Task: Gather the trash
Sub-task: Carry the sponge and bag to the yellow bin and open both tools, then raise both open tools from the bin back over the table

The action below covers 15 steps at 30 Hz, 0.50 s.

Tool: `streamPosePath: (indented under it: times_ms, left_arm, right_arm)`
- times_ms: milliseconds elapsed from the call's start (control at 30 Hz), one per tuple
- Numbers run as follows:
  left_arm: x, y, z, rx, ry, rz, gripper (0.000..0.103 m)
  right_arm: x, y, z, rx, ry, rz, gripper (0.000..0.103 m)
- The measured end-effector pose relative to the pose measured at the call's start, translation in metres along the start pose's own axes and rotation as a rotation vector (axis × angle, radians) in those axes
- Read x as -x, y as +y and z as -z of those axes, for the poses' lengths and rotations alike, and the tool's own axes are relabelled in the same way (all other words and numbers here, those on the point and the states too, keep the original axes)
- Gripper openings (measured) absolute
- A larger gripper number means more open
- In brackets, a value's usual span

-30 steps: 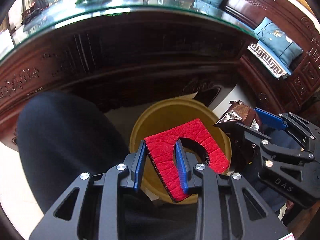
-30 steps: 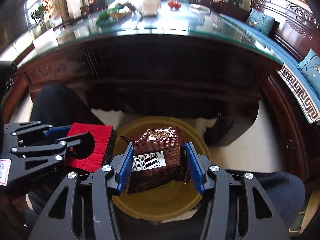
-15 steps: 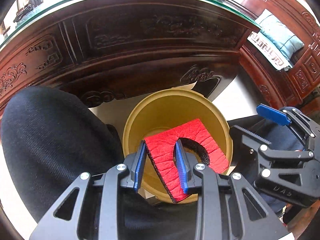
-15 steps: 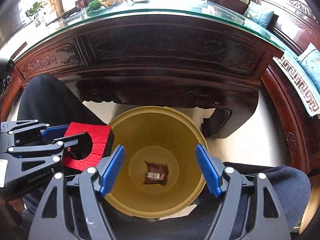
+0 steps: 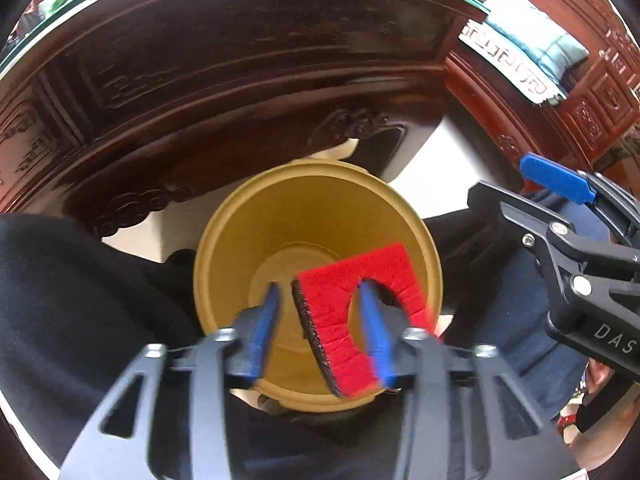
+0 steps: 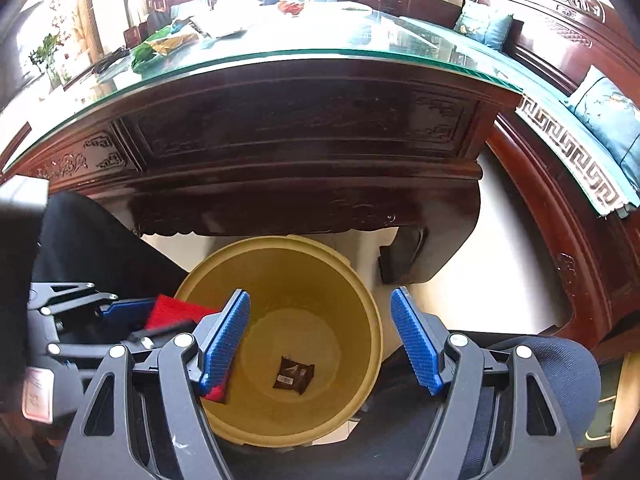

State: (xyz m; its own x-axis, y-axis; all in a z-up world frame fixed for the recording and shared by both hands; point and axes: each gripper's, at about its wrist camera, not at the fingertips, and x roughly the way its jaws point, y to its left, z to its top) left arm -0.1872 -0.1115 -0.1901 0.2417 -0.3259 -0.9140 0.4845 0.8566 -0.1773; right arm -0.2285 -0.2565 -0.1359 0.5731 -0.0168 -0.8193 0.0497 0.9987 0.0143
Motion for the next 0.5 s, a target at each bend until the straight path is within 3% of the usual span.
streamPosePath:
  times_ms: [67,367,500]
  left_arm:
    - [0.0,-0.007,-0.001,-0.024,-0.006,-0.006,0.06]
    - [0.009,-0.007,-0.003,-0.03,-0.029,-0.035,0.06]
    - [0.018,0.001,-0.007,-0.008,-0.065,-0.073,0.065]
  right_arm:
    - [0.0,-0.002,-0.001,-0.002,0.0,-0.005,0.071]
    - [-0.001,0.008,-0.003,0.042,-0.017,-0.039,0.071]
    - [-0.001,0.01,-0.008,0.013,-0.006,-0.04,0.089]
